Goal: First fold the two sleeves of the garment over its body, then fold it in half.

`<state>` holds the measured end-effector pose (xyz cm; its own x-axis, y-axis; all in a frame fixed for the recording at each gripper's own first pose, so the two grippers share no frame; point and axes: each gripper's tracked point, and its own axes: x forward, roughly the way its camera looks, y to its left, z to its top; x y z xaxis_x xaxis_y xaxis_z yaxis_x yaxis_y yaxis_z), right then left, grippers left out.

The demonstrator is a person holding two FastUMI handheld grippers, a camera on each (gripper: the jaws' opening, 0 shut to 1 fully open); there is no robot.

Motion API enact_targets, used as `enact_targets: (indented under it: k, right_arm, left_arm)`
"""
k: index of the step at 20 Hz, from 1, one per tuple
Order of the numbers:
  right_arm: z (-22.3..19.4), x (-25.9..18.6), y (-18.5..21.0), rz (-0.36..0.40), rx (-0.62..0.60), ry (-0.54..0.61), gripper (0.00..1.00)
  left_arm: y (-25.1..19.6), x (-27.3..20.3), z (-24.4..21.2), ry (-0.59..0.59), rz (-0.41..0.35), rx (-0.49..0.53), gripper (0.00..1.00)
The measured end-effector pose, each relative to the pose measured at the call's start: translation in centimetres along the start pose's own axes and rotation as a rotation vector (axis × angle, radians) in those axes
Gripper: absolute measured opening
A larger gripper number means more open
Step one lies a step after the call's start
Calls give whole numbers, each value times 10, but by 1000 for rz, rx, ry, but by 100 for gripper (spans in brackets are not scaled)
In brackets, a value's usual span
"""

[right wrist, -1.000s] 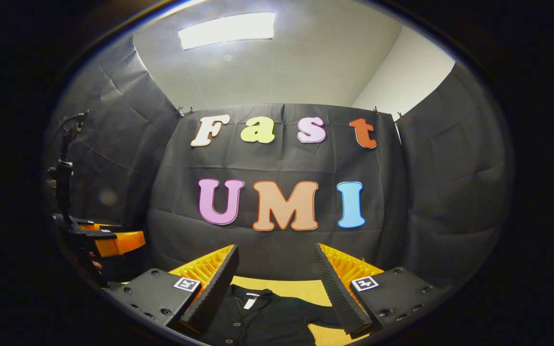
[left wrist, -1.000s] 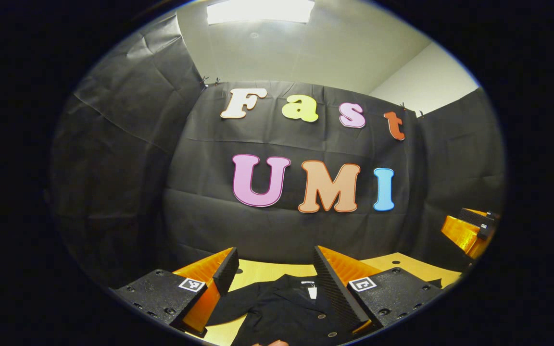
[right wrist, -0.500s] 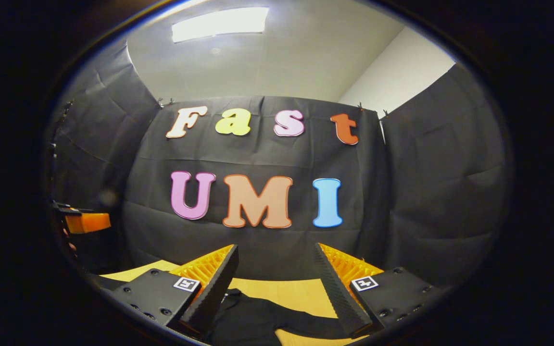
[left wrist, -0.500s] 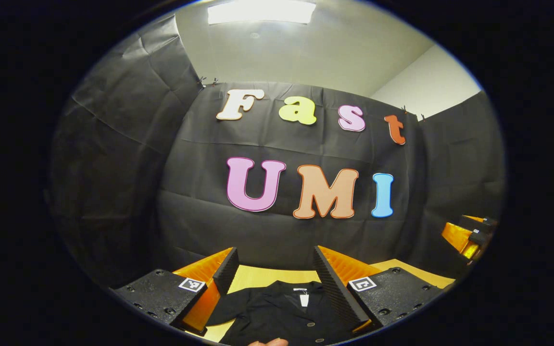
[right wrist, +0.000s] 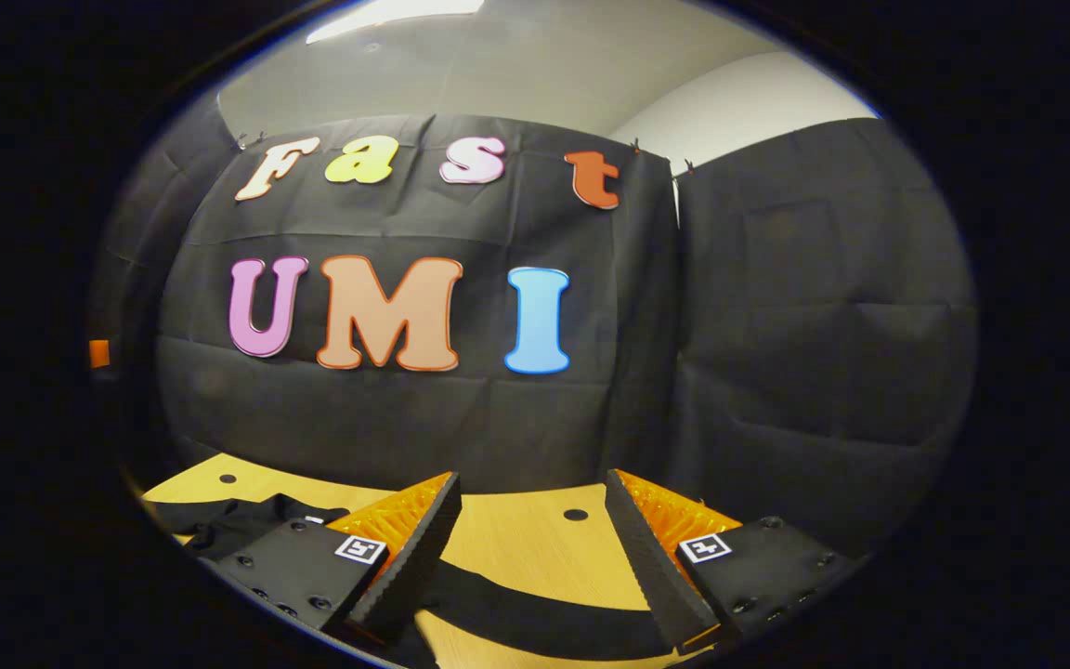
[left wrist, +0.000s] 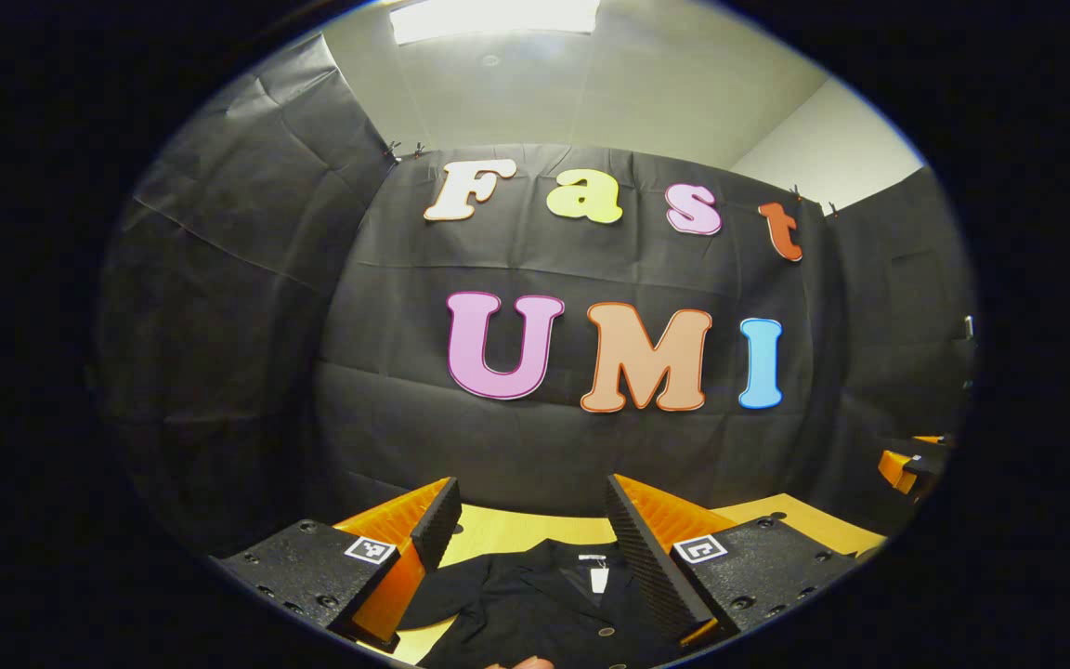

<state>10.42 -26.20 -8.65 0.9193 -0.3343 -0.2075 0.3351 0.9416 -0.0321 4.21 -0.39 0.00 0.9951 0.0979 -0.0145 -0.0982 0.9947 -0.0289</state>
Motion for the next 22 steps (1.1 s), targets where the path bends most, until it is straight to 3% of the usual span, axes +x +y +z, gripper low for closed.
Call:
enact_targets:
  k: [8, 12, 16, 22]
  right_arm:
    - [-87, 37, -66, -35, -114, 231, 99]
    - [-133, 53, -87, 26, -176, 402, 99]
    - [-171, 61, -105, 60, -296, 491, 99]
    - [-235, 61, -136, 196, -525, 741, 99]
  left_arm:
    - [-18, 17, -18, 52, 3, 49, 93]
    - [-37, 24, -28, 82, -8, 63, 92]
    - [-52, 31, -33, 97, -9, 93, 92]
    - [-76, 37, -52, 144, -22, 136, 92]
